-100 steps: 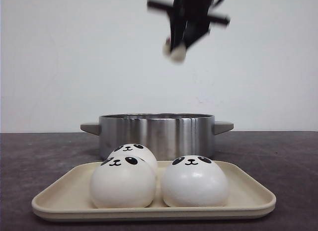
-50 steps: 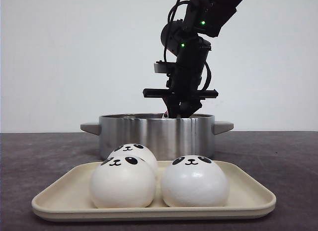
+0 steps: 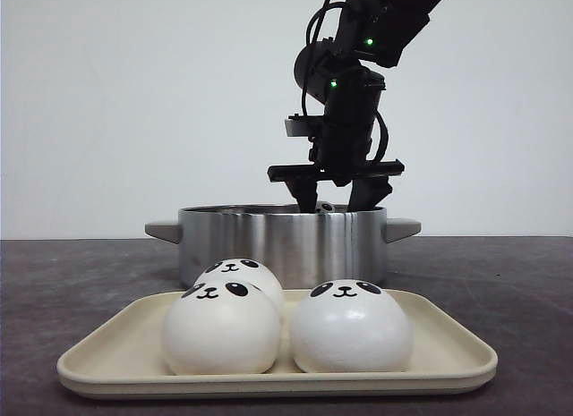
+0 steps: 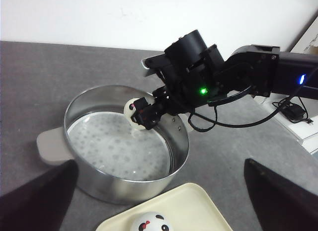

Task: Steam buns
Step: 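Lower the bun into the pot and open the right gripper, then withdraw the right gripper and bring the left gripper over the tray, then lower the left gripper onto the farther panda bun and close it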

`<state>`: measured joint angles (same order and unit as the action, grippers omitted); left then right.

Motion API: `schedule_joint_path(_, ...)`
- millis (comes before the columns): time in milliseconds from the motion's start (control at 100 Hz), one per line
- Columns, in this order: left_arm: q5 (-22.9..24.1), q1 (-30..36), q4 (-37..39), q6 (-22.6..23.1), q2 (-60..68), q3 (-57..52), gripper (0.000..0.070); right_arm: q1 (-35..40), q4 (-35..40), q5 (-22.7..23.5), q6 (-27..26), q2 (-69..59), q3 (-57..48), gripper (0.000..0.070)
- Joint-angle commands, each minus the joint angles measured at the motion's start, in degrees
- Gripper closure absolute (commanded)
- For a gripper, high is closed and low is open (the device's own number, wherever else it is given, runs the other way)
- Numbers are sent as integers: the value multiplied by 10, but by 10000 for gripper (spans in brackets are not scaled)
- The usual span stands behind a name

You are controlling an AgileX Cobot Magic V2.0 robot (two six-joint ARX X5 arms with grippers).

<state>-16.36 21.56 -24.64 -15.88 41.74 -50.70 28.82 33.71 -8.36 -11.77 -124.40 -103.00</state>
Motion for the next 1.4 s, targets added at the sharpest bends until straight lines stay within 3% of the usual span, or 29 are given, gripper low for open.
schedule_joint_path(0,3,3,1,4,3,-7,0,3,-3,-3,4,-16,-13,239)
schedule_joint_path(140,2,3,-3,4,3,-7,0,3,-2,-3,4,-15,-14,192)
schedule_joint_path(290,2,3,-10,1,3,-7,0,3,44,-1,4,-13,-55,217)
schedule_joint_path(370,2,3,-24,-1,6,-7,0,4,88,-1,4,-4,-95,378)
schedule_joint_path(450,2,3,-42,-8,11,-7,0,10,130,0,5,17,-131,699)
schedule_joint_path(630,-5,7,-102,-42,52,-7,0,39,169,-1,6,132,-145,684)
schedule_joint_path(750,-44,25,-143,-49,106,-7,0,75,183,-2,16,230,-144,685)
schedule_joint_path(910,-73,64,-142,-66,188,-7,4,131,184,-24,17,351,-144,685)
schedule_joint_path(970,-67,80,-130,-68,220,-7,37,151,184,-42,15,389,-144,685)
schedule_joint_path(1080,-45,105,-111,-72,277,-9,38,182,185,-69,15,449,-144,685)
schedule_joint_path(1270,-9,136,-67,-71,363,-19,38,198,200,-73,12,517,-144,686)
schedule_joint_path(1390,38,153,-52,-71,415,-39,38,198,221,-103,2,541,-144,686)
